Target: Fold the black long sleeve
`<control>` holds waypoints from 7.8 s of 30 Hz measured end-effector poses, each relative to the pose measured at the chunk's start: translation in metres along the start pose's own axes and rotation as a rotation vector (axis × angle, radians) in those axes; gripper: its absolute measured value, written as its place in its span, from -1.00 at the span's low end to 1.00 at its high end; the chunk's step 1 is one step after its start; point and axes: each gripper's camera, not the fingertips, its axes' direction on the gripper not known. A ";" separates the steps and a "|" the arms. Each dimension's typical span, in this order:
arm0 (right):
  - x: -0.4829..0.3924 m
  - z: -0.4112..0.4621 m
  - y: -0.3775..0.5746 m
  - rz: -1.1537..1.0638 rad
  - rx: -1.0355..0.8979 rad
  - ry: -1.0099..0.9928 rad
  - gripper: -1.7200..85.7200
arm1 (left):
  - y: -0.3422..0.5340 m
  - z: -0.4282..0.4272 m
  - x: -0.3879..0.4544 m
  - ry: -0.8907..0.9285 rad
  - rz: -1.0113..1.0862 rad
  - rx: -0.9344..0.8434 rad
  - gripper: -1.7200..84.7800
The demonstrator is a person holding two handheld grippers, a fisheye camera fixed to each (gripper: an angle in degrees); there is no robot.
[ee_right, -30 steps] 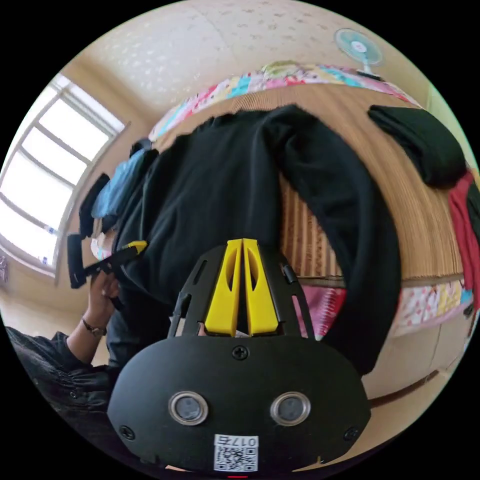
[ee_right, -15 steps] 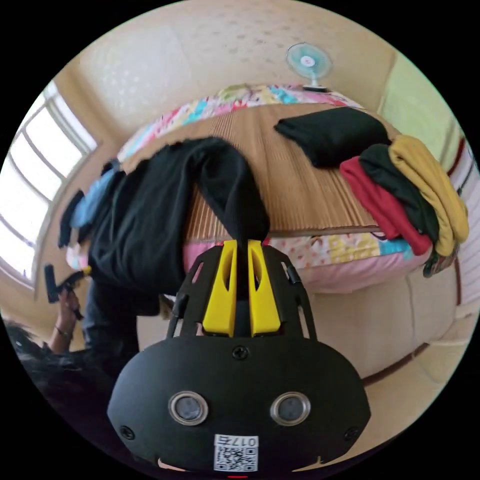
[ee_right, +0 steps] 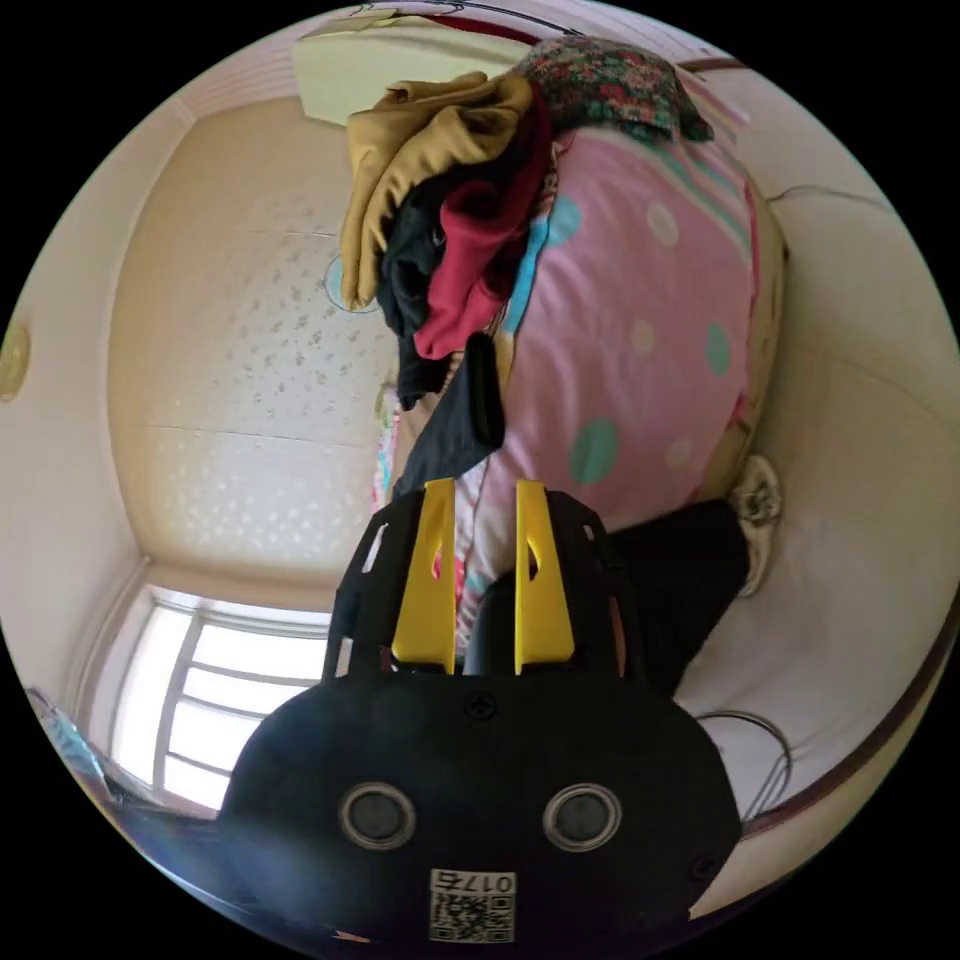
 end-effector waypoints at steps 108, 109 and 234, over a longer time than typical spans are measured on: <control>-0.141 0.252 0.161 -0.628 -0.653 0.426 -0.83 | 0.021 0.010 -0.009 -0.193 -0.018 0.041 -0.68; -0.127 0.243 0.164 -0.564 -0.654 0.434 -0.83 | 0.032 0.004 -0.011 -0.175 -0.031 0.068 -0.69; -0.127 -0.027 -0.022 -0.205 0.310 -0.111 -0.89 | 0.017 0.002 0.087 0.044 0.064 -0.273 -0.84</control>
